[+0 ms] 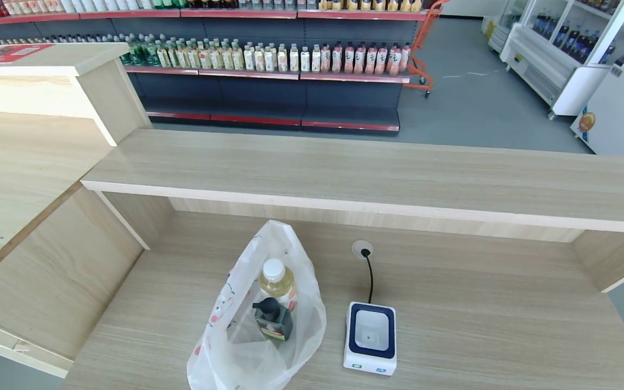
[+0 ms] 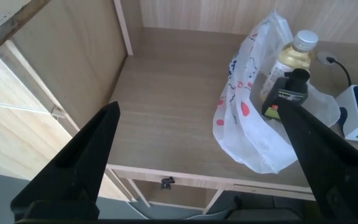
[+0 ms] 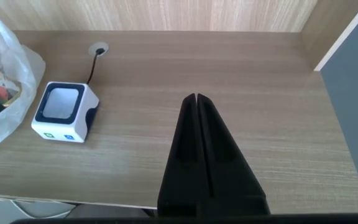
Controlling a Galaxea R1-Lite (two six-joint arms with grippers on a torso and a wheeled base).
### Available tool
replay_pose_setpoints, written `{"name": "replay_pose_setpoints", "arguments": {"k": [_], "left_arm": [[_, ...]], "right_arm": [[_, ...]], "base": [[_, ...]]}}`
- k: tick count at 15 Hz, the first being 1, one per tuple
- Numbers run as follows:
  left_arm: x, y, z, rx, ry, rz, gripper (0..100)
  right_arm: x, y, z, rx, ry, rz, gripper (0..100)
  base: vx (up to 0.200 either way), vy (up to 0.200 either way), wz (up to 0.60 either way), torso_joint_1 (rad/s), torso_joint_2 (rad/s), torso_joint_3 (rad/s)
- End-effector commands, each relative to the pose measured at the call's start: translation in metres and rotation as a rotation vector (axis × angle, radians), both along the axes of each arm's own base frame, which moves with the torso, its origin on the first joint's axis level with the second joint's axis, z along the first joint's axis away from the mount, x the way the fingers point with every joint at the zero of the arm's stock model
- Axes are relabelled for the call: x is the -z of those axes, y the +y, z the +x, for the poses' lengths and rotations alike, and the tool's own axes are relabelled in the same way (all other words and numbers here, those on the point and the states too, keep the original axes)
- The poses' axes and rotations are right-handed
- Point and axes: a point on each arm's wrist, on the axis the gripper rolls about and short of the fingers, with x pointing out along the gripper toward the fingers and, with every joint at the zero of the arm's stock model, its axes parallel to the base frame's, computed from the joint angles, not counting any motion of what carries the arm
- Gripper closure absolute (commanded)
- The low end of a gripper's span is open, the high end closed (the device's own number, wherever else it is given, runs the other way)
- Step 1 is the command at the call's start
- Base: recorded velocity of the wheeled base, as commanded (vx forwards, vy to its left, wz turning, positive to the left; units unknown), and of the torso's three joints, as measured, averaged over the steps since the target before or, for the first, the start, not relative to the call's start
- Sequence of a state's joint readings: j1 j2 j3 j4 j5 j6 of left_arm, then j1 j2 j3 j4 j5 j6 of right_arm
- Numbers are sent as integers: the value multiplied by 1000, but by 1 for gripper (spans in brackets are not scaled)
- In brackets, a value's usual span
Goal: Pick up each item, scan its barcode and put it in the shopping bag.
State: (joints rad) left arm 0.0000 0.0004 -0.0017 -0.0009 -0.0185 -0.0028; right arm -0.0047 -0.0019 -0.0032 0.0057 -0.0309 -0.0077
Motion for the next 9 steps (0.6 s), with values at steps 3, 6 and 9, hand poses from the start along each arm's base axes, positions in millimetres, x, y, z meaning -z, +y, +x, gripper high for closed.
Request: {"name": "replay_pose_setpoints", "arguments": {"k": [3, 6, 9], "left_arm": [[0, 0, 0, 0, -1, 0, 0], [0, 0, 0, 0, -1, 0, 0], [0, 0, 0, 0, -1, 0, 0]], "right_arm": [[0, 0, 0, 0, 2, -2, 100], [0, 0, 0, 0, 3, -6, 100], [0, 0, 0, 0, 3, -6, 100]], "base": [[0, 0, 0, 0, 0, 0], [0, 0, 0, 0, 0, 0], [0, 0, 0, 0, 0, 0]]}}
